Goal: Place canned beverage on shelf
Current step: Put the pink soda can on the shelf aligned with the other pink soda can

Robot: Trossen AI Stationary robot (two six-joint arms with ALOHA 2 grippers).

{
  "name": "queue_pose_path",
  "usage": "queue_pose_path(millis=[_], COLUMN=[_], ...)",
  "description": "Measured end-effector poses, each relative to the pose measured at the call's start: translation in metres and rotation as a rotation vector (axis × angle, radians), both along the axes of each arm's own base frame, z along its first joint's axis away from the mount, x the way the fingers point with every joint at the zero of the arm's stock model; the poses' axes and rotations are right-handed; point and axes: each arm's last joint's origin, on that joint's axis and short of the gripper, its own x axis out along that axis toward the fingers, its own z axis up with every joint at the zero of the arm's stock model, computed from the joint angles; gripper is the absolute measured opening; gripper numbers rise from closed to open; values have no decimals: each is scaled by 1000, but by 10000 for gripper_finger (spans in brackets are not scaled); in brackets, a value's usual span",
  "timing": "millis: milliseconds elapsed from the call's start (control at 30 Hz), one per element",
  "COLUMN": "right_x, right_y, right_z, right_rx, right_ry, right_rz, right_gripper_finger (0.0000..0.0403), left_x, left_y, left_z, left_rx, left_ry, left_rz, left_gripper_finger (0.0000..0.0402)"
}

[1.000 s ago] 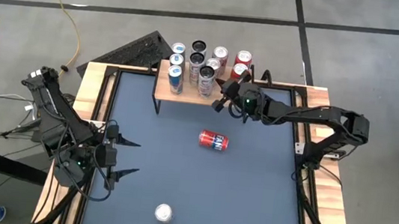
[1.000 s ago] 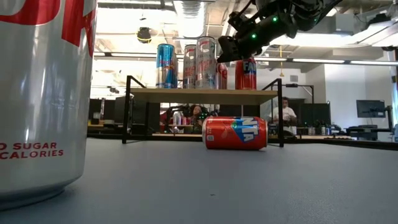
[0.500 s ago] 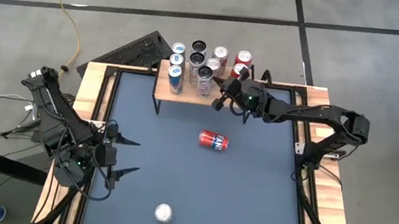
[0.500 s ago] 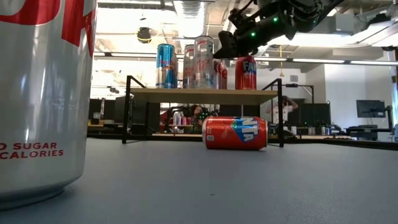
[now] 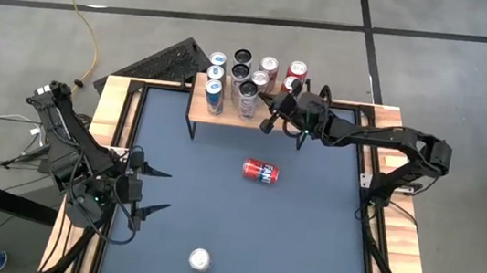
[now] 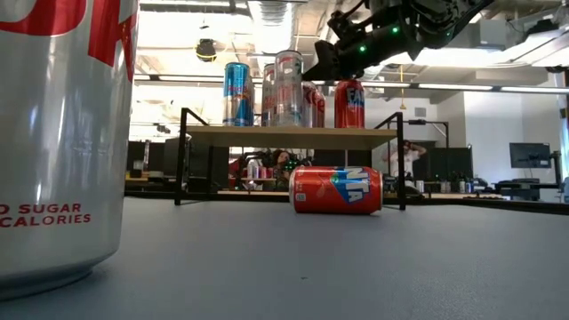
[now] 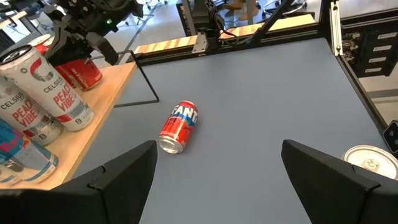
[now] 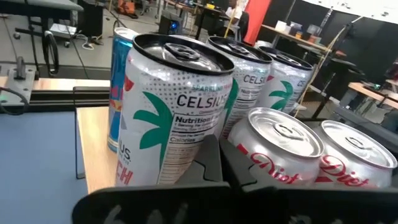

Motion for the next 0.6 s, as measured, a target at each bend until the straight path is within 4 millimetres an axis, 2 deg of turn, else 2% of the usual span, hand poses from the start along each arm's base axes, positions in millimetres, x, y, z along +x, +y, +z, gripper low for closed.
queue_pose_path(millis=[333,600], right_x=[1,1], right_y=[1,2], right_z=[1,4], right_rx=[-14,-26], right_ry=[-1,-37], right_rz=[40,-3], right_gripper_finger=[0,0], left_x=[0,0], left_y=[0,0], left_z=[0,0], left_rx=[-1,2], left_ry=[0,1], left_rz=[0,0], left_gripper_finger=[334,334])
